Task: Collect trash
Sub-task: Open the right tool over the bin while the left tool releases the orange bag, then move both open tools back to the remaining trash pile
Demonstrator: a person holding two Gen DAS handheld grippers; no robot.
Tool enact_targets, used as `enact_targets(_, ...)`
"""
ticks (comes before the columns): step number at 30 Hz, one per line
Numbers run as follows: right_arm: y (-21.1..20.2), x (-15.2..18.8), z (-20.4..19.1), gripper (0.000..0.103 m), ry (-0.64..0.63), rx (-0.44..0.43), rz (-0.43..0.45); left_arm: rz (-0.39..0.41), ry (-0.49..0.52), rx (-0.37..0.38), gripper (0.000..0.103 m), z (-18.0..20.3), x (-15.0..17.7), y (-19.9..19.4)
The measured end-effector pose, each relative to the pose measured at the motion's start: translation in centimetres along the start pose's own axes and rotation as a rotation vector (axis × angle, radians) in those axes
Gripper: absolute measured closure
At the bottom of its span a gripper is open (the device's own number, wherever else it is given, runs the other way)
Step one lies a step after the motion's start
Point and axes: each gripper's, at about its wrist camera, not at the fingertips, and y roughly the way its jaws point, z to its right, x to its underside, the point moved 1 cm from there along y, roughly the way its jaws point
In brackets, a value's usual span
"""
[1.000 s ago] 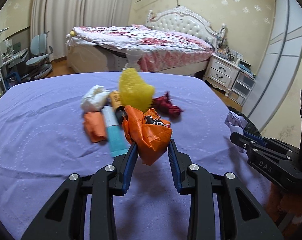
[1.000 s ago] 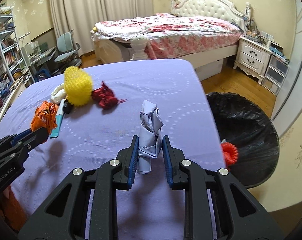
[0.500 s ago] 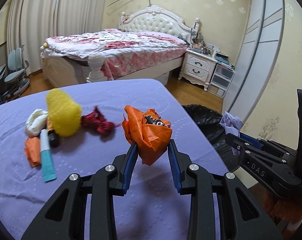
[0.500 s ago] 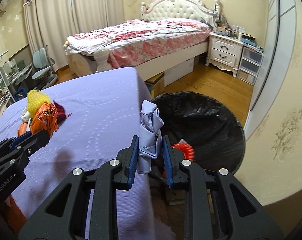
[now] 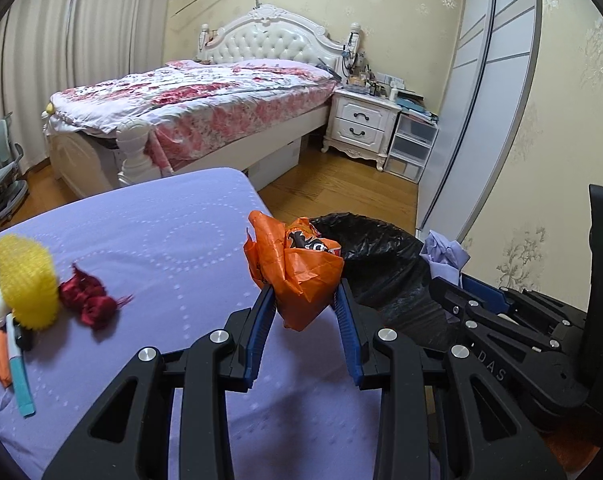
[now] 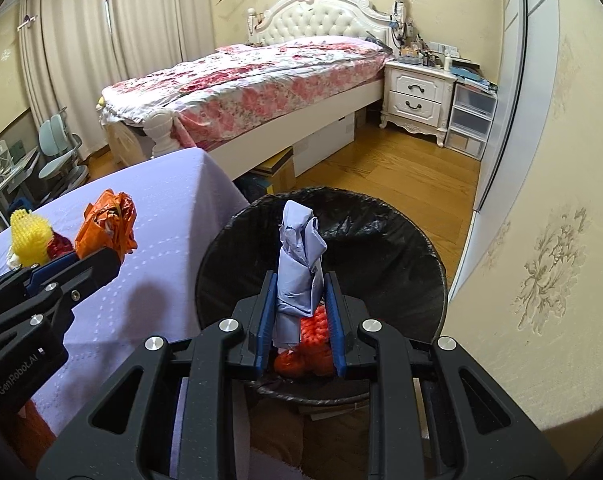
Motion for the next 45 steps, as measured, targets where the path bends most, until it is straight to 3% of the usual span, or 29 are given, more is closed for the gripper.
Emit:
enact_targets(20, 4.5, -1.8, 4.4, 0.079, 0.069, 0.026, -0.034, -0.087, 0.049, 0.020, 0.068, 3.0, -2.6, 6.1)
enact_targets(22, 4.7, -1.8, 4.7, 0.079, 0.077, 0.028, -0.038, -0.089, 0.052, 0.021, 0.063, 3.0, -2.5, 6.1)
enact_targets(24, 4.8, -1.6, 5.0, 0.078, 0.082, 0.033, -0.039, -0.081, 0.048, 0.017, 0.047, 3.0, -2.5, 6.0)
enact_targets(25, 4.9, -1.6, 5.1, 0.078, 0.084, 0.038, -0.040, -0.076, 0.044, 0.019, 0.044, 2.9, -2.5, 5.9)
enact_targets(27, 4.9, -1.5, 5.4, 0.071, 0.087, 0.047, -0.041, -0.066, 0.032, 0.016, 0.033, 2.7, -2.5, 5.7)
enact_targets(29, 4.6, -1.5, 5.5, 0.061, 0.095, 0.058, -0.032, -0.056, 0.018, 0.011, 0.030, 2.4, -2.5, 5.3)
enact_targets(37, 3.2, -1.0, 4.9, 0.049, 0.098, 0.069, -0.016, -0.014, 0.014, -0.053, 0.026, 1.3, -2.0, 2.8)
enact_targets(39, 2.6, -0.9, 4.2, 0.042, 0.092, 0.065, -0.011, -0.007, 0.008, -0.070, 0.025, 0.9, -1.8, 2.1)
enact_targets(45, 0.7, -0.8, 1.5, 0.041, 0.068, 0.023, 0.003, 0.006, -0.022, -0.135, 0.025, -1.6, -0.9, -0.4)
